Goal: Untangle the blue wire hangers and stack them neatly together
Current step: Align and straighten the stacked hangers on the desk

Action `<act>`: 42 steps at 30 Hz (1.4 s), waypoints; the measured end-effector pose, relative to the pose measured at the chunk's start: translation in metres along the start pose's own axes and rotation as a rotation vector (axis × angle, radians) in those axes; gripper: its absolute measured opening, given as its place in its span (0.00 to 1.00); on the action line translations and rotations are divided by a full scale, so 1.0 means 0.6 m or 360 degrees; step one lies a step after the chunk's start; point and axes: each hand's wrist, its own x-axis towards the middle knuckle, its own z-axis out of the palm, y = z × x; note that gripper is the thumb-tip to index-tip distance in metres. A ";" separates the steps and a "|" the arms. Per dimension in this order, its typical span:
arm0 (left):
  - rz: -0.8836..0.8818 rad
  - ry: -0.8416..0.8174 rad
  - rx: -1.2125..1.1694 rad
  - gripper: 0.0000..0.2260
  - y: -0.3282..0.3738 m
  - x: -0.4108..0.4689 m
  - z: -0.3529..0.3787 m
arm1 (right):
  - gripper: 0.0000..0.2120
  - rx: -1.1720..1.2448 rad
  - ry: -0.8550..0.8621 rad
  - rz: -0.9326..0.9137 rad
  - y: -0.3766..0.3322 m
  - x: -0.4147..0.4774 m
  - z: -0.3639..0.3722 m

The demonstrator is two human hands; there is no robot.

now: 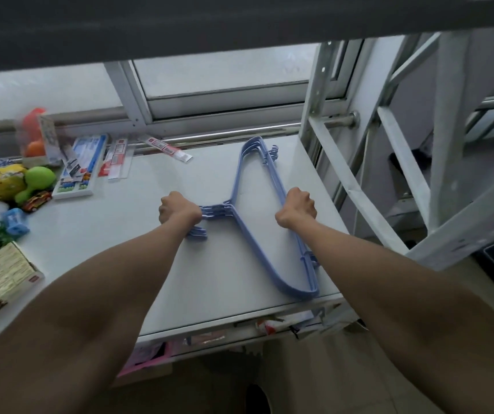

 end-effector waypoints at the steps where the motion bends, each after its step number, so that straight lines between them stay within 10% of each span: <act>1: 0.0012 -0.0003 -0.0001 0.14 0.009 -0.003 0.004 | 0.13 -0.0002 0.0003 0.0008 0.008 0.004 -0.004; 42: 0.0250 -0.0043 0.0103 0.15 0.090 -0.031 0.057 | 0.12 -0.0110 0.0135 0.0125 0.085 0.057 -0.036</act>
